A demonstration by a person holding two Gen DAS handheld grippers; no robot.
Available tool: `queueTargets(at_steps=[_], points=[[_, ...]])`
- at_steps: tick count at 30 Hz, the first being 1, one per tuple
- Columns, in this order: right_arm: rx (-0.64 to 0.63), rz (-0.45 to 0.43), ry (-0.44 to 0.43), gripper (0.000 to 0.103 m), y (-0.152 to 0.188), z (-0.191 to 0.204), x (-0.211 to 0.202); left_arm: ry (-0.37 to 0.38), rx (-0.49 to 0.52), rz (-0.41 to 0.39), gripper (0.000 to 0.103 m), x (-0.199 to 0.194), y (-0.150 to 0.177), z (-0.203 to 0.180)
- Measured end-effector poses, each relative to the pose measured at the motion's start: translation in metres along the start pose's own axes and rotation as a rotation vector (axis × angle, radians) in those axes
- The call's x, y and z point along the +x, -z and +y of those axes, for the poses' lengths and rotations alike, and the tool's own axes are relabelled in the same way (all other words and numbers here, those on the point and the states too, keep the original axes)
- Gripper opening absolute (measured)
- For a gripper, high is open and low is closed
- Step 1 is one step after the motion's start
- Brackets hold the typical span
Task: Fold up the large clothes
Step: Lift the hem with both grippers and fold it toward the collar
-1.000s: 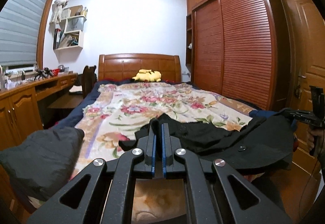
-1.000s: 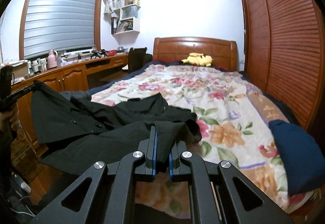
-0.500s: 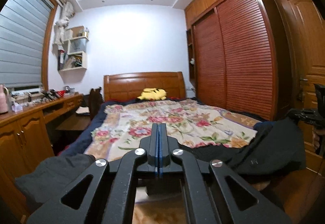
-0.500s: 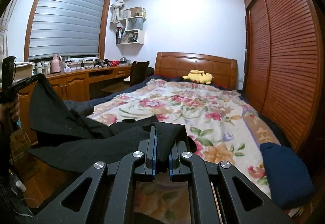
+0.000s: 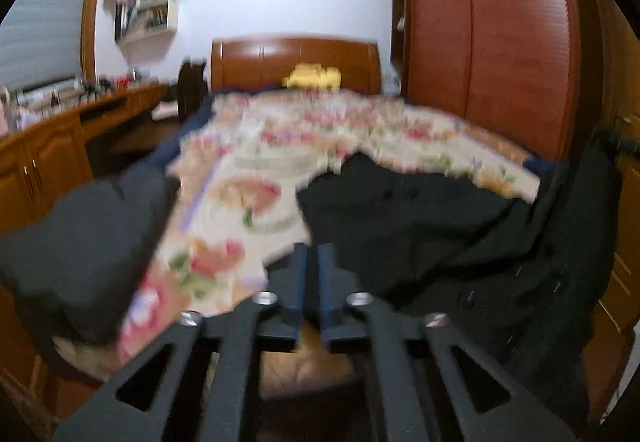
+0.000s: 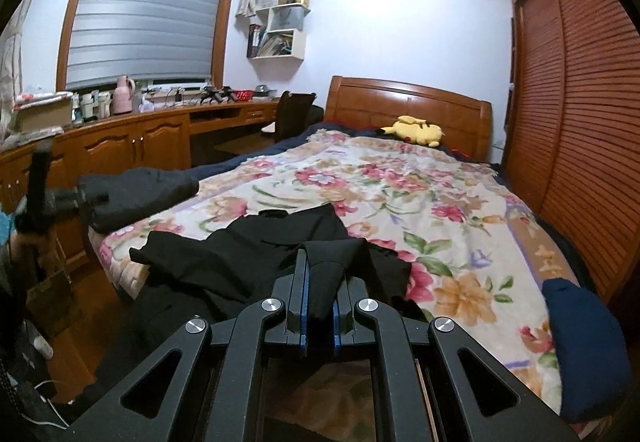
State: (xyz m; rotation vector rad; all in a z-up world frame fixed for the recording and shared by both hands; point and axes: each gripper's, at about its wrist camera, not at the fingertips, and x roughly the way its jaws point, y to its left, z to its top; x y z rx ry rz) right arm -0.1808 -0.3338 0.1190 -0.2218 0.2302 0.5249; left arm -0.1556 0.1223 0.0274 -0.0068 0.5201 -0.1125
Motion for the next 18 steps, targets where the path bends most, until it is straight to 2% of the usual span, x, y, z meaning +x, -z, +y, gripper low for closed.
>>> queueTargets(at_steps=[2, 4, 8, 11, 17, 18], points=[[-0.011, 0.002, 0.000, 0.008, -0.008, 0.002, 0.008, 0.030, -0.017, 0.052, 0.040, 0.015, 0.023, 0.000], [-0.015, 0.000, -0.002, 0.008, -0.012, 0.002, 0.011, 0.056, -0.042, 0.102, 0.041, 0.028, 0.038, -0.002], [-0.024, 0.004, 0.003, 0.008, -0.021, 0.003, 0.022, 0.103, -0.062, 0.151, 0.041, 0.042, 0.056, -0.015], [-0.024, 0.008, 0.004, 0.008, -0.025, 0.004, 0.030, 0.150, -0.070, 0.176, 0.041, 0.053, 0.064, -0.027], [-0.027, 0.011, 0.015, 0.008, -0.024, 0.004, 0.035, 0.182, -0.094, 0.233, 0.041, 0.077, 0.075, -0.035], [-0.027, 0.012, 0.016, 0.008, -0.022, 0.005, 0.036, 0.184, -0.091, 0.227, 0.033, 0.076, 0.075, -0.037]])
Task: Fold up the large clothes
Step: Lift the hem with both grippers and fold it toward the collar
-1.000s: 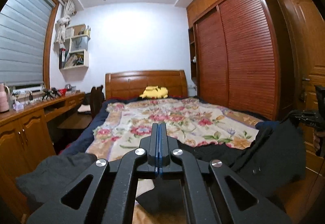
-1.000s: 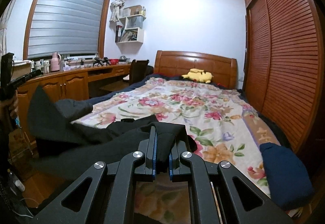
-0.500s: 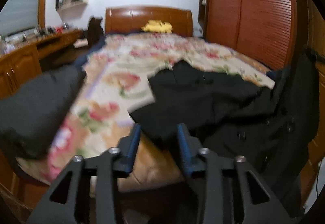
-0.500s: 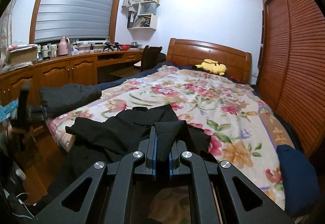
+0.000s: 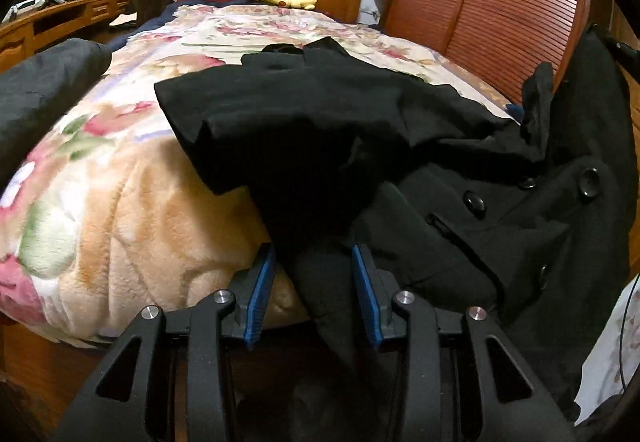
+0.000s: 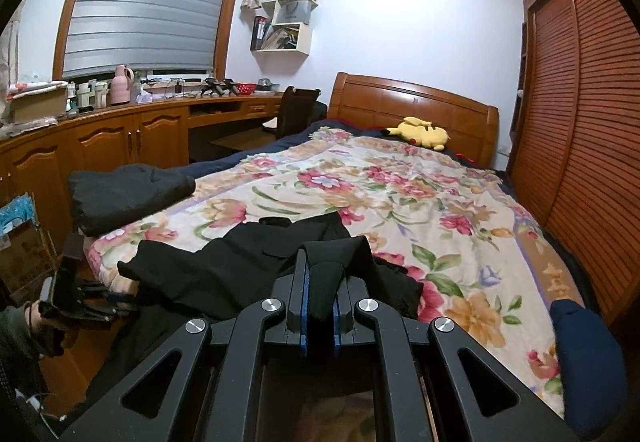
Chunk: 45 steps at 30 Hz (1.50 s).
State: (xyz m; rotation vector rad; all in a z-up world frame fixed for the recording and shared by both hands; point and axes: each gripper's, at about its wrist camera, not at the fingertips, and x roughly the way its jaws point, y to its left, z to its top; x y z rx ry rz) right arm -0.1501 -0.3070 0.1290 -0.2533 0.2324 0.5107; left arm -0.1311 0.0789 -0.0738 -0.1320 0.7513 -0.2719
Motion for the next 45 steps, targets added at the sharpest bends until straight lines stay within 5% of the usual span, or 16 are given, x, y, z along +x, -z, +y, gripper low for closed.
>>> queueTargets(at_steps=[2, 3, 16, 24, 31, 35, 39, 40, 42, 44, 45], points=[[-0.002, -0.001, 0.004, 0.008, -0.001, -0.001, -0.001, 0.005, 0.011, 0.004, 0.009, -0.004, -0.001, -0.004], [-0.004, -0.003, 0.008, 0.008, -0.001, -0.001, 0.000, 0.021, 0.007, -0.002, 0.005, -0.008, -0.004, -0.003], [0.005, -0.052, 0.093, 0.008, -0.046, -0.032, 0.063, 0.032, 0.051, -0.194, 0.004, -0.053, -0.116, -0.015], [0.042, -0.009, 0.225, 0.008, -0.052, -0.077, 0.137, -0.051, 0.047, -0.215, 0.004, 0.002, -0.181, -0.007], [0.105, 0.169, 0.342, 0.008, -0.022, -0.115, 0.217, -0.042, 0.001, -0.170, 0.004, 0.048, -0.197, 0.013], [0.143, 0.281, 0.341, 0.008, 0.003, -0.124, 0.247, -0.055, 0.009, -0.182, 0.012, 0.049, -0.194, 0.014], [0.173, 0.320, 0.324, 0.010, 0.009, -0.122, 0.251, -0.032, 0.018, -0.207, 0.044, 0.046, -0.198, 0.012], [0.171, 0.321, 0.333, 0.017, 0.008, -0.120, 0.249, -0.030, 0.024, -0.210, 0.046, 0.045, -0.198, 0.011], [0.160, 0.315, 0.341, 0.033, 0.005, -0.117, 0.244, -0.038, 0.039, -0.211, 0.066, 0.047, -0.200, 0.010], [0.139, 0.290, 0.344, 0.062, 0.001, -0.106, 0.232, -0.042, 0.049, -0.225, 0.079, 0.043, -0.197, 0.008], [0.125, 0.276, 0.346, 0.067, 0.001, -0.101, 0.229, -0.042, 0.053, -0.229, 0.080, 0.042, -0.197, 0.008]])
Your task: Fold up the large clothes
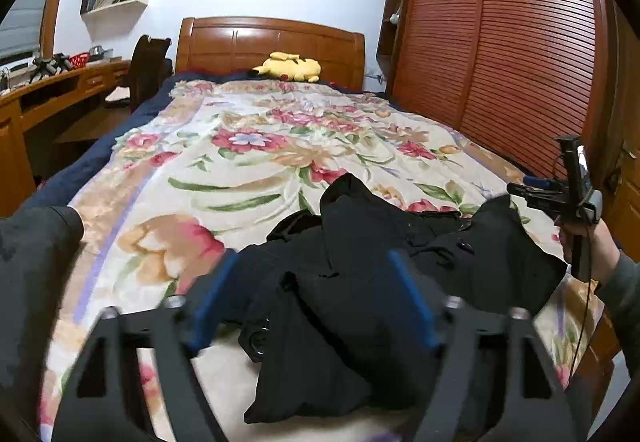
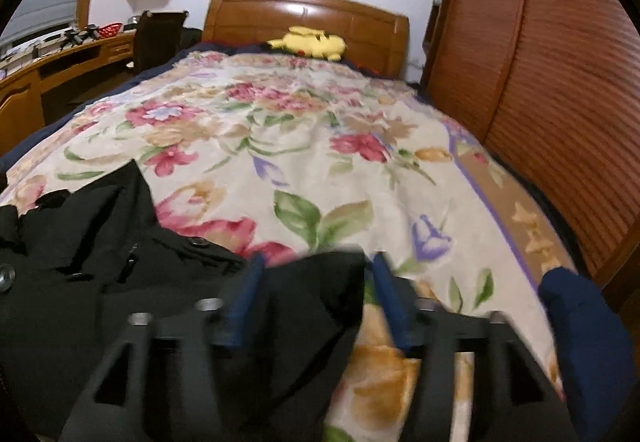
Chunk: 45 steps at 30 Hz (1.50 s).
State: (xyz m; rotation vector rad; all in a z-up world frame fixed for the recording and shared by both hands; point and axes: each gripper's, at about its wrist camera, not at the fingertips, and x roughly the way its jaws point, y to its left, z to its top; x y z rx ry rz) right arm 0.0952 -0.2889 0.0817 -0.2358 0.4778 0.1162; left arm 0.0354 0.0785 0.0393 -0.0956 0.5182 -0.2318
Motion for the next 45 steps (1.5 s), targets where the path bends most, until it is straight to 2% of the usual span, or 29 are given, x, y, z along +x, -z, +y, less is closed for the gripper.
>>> queueTargets(at_steps=[2, 7, 14, 19, 23, 27, 33, 40, 41, 43, 44, 45], points=[[-0.021, -0.027, -0.014, 0.068, 0.003, 0.004, -0.009, -0.007, 0.011, -0.005, 0.080, -0.004, 0.001, -0.001], [-0.070, -0.050, -0.139, 0.068, 0.024, 0.031, -0.051, -0.038, 0.035, -0.026, 0.080, -0.014, 0.005, -0.001], [-0.172, -0.031, -0.361, 0.068, 0.060, 0.092, -0.113, -0.067, 0.050, -0.022, 0.081, -0.020, 0.016, 0.006], [-0.248, -0.007, -0.437, 0.068, 0.083, 0.115, -0.133, -0.063, 0.064, -0.015, 0.081, -0.024, 0.024, 0.006], [-0.294, 0.020, -0.464, 0.070, 0.103, 0.121, -0.145, -0.059, 0.073, -0.012, 0.081, -0.026, 0.028, 0.005], [-0.337, 0.059, -0.474, 0.082, 0.115, 0.125, -0.142, -0.050, 0.069, -0.018, 0.080, -0.028, 0.029, 0.005], [-0.484, 0.050, -0.376, 0.084, 0.126, 0.145, -0.135, -0.043, 0.064, -0.020, 0.081, -0.030, 0.030, 0.004], [-0.553, 0.056, -0.306, 0.084, 0.115, 0.159, -0.115, -0.048, 0.057, -0.022, 0.081, -0.032, 0.031, 0.007], [-0.546, 0.056, -0.311, 0.077, 0.112, 0.159, -0.113, -0.049, 0.055, -0.023, 0.080, -0.032, 0.031, 0.007], [-0.526, 0.051, -0.348, 0.056, 0.107, 0.160, -0.109, -0.050, 0.052, -0.025, 0.081, -0.033, 0.032, 0.008], [-0.517, 0.035, -0.362, 0.032, 0.102, 0.160, -0.111, -0.051, 0.052, -0.025, 0.081, -0.033, 0.032, 0.009], [-0.510, 0.022, -0.363, 0.023, 0.097, 0.158, -0.113, -0.051, 0.052, -0.025, 0.081, -0.033, 0.032, 0.009]])
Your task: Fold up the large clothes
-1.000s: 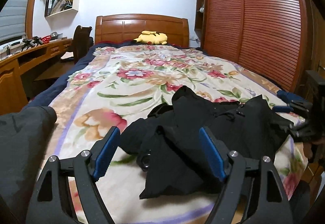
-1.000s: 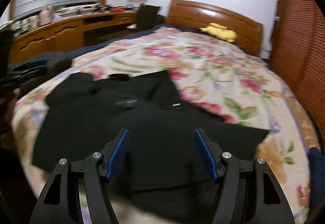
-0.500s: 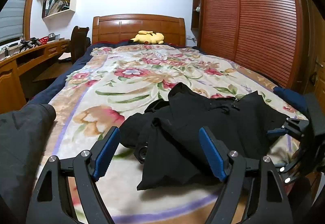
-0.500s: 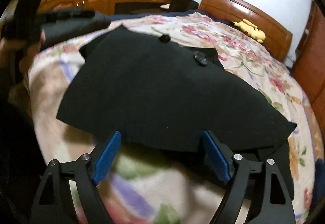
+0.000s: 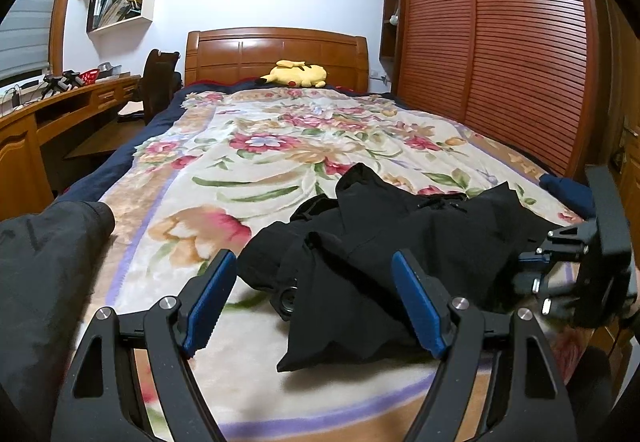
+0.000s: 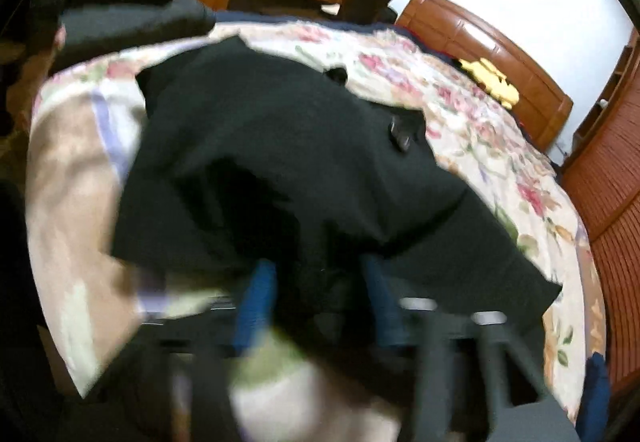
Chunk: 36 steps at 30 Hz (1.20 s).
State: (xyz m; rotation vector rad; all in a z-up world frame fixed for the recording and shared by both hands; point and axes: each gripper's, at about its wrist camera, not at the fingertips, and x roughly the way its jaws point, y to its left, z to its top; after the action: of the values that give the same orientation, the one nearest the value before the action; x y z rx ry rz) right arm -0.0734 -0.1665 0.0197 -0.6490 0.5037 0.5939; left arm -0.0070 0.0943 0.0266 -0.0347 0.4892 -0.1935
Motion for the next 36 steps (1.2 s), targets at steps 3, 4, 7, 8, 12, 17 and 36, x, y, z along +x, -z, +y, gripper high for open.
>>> queueTargets(at_steps=[3, 4, 7, 8, 12, 17, 36], points=[[0.022, -0.047, -0.010, 0.006, -0.011, -0.010, -0.008, -0.003, -0.003, -0.001, 0.081, -0.001, 0.000, 0.001], [0.022, -0.054, -0.012, 0.006, -0.015, -0.014, -0.007, -0.003, -0.006, -0.001, 0.081, -0.001, -0.001, 0.003], [0.027, -0.075, -0.001, 0.005, -0.034, -0.022, -0.002, -0.005, -0.014, -0.006, 0.081, -0.002, -0.002, 0.006], [0.026, -0.085, 0.001, 0.005, -0.043, -0.025, 0.001, -0.006, -0.014, -0.007, 0.081, -0.001, -0.003, 0.007], [0.016, -0.138, 0.009, 0.005, -0.081, -0.036, 0.014, -0.019, -0.020, -0.006, 0.081, 0.002, -0.003, 0.012], [-0.027, -0.184, 0.032, 0.005, -0.134, -0.045, 0.049, -0.043, -0.046, 0.016, 0.081, 0.013, -0.001, 0.026], [0.217, -0.090, 0.050, 0.074, -0.161, -0.124, 0.110, 0.007, -0.046, 0.044, 0.081, 0.051, -0.013, 0.001]])
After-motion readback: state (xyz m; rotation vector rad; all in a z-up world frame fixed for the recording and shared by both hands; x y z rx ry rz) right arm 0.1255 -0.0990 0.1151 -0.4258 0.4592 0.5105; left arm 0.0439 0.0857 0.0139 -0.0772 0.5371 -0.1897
